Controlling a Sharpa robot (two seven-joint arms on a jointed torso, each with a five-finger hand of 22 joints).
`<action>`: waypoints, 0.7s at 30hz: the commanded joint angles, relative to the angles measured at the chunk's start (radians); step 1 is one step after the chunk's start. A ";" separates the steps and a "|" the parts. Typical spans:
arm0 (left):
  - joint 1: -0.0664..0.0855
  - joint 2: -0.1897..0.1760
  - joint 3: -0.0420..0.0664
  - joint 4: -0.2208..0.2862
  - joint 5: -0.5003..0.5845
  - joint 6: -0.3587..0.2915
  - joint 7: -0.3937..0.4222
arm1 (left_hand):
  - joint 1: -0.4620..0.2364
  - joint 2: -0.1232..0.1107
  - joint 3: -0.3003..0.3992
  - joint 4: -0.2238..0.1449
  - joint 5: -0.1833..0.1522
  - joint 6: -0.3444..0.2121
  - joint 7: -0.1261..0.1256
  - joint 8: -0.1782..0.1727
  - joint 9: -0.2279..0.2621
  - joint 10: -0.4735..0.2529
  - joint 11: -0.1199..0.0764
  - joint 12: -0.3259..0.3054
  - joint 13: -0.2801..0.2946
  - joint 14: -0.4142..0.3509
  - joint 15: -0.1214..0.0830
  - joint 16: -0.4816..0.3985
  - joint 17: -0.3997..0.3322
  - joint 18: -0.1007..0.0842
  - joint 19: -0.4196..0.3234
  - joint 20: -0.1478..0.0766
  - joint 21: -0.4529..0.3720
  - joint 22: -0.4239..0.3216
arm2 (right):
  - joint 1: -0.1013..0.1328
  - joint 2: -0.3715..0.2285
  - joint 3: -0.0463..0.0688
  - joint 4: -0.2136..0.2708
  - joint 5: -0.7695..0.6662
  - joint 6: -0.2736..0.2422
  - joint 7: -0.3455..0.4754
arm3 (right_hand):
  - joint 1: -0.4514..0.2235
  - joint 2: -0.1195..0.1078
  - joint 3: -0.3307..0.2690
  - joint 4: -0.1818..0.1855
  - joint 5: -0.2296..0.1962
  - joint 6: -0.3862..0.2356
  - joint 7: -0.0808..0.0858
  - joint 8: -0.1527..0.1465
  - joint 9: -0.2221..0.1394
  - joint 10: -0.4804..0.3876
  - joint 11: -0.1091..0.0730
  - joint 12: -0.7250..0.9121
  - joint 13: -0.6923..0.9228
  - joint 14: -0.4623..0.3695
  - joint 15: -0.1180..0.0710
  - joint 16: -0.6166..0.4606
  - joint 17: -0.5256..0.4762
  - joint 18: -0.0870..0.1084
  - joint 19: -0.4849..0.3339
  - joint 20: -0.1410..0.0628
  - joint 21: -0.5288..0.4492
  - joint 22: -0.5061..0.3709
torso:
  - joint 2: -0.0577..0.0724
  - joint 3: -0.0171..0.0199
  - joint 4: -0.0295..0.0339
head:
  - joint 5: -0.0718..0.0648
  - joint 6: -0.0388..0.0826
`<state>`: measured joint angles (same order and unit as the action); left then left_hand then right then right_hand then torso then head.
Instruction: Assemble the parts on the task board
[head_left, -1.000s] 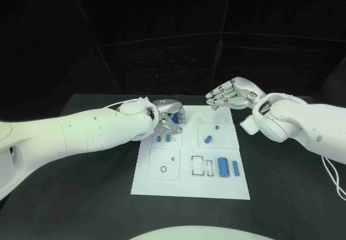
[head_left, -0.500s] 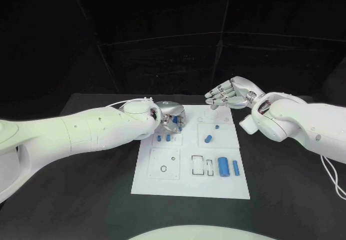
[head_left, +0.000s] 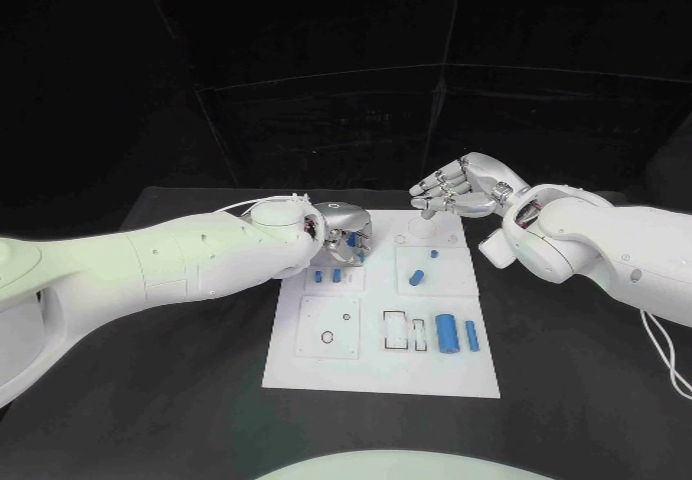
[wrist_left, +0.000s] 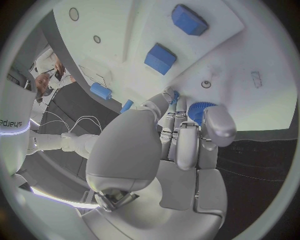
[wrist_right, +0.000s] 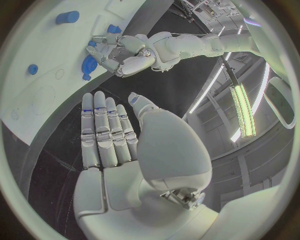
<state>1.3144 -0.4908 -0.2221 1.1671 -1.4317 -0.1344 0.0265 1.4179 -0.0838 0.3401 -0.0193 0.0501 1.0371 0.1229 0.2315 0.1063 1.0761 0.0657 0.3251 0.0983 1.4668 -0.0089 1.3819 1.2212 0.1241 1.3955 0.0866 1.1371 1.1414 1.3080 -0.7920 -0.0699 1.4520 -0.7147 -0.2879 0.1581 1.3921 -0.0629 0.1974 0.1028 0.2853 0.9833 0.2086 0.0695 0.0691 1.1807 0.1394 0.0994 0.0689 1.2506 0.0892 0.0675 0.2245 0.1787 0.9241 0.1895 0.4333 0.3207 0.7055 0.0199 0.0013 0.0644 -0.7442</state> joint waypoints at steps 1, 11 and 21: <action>-0.002 0.002 -0.002 -0.001 -0.011 0.026 -0.014 | -0.002 0.012 0.012 0.000 0.001 0.014 0.001 -0.006 -0.002 0.015 -0.001 -0.010 -0.003 0.030 -0.007 0.005 -0.001 -0.019 0.008 0.002 0.007 0.004 | 0.002 0.001 0.001 0.002 -0.001 0.005 0.006 | -0.006 0.000 0.005 0.002 0.005 -0.009 -0.001 0.001 0.000 -0.007 -0.003 0.002 -0.001 -0.007 -0.002 -0.004 -0.001 0.002 -0.001 0.006 -0.005 -0.001 | 0.000 0.0002 -0.0003 | -0.001 -0.001; -0.003 -0.006 -0.002 0.005 -0.012 -0.002 -0.018 | 0.005 0.021 0.078 -0.030 0.002 0.045 0.006 -0.025 -0.012 0.061 -0.002 -0.046 -0.016 0.031 -0.009 0.008 -0.006 -0.022 0.011 -0.001 0.018 0.019 | 0.002 -0.001 0.001 0.004 -0.001 0.005 0.007 | -0.006 0.002 0.007 0.003 0.005 -0.008 -0.001 0.002 0.001 -0.007 -0.003 0.003 0.000 -0.007 -0.002 -0.003 -0.001 0.002 0.000 0.006 -0.007 -0.003 | 0.000 -0.0004 -0.0005 | -0.002 0.000; -0.003 -0.047 0.000 0.054 -0.002 -0.066 -0.006 | -0.011 0.009 0.106 -0.043 0.001 0.055 0.010 -0.043 -0.018 0.079 0.000 -0.080 -0.023 0.032 -0.007 0.010 -0.008 -0.023 0.013 0.000 0.024 0.027 | 0.002 -0.004 0.001 0.004 -0.001 0.002 0.008 | -0.006 0.003 0.008 0.003 0.005 -0.008 -0.001 0.002 0.001 -0.007 -0.003 0.003 0.000 -0.007 -0.002 -0.003 -0.001 0.002 0.001 0.006 -0.007 -0.003 | 0.000 0.0000 0.0010 | -0.003 0.005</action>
<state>1.3097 -0.5343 -0.2224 1.2119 -1.4347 -0.1619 0.0187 1.4154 -0.0767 0.4394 -0.0607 0.0492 1.0852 0.1326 0.1938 0.0892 1.1475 0.0659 0.2514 0.0760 1.4669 -0.0088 1.3856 1.2137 0.1141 1.4034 0.0857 1.1583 1.1676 1.3080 -0.7960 -0.0699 1.4540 -0.7147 -0.2879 0.1585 1.3921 -0.0629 0.2003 0.1058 0.2853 0.9833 0.2085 0.0695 0.0691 1.1807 0.1394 0.0994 0.0689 1.2506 0.0892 0.0675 0.2246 0.1787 0.9241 0.1895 0.4295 0.3195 0.7053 0.0196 0.0012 0.0611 -0.7398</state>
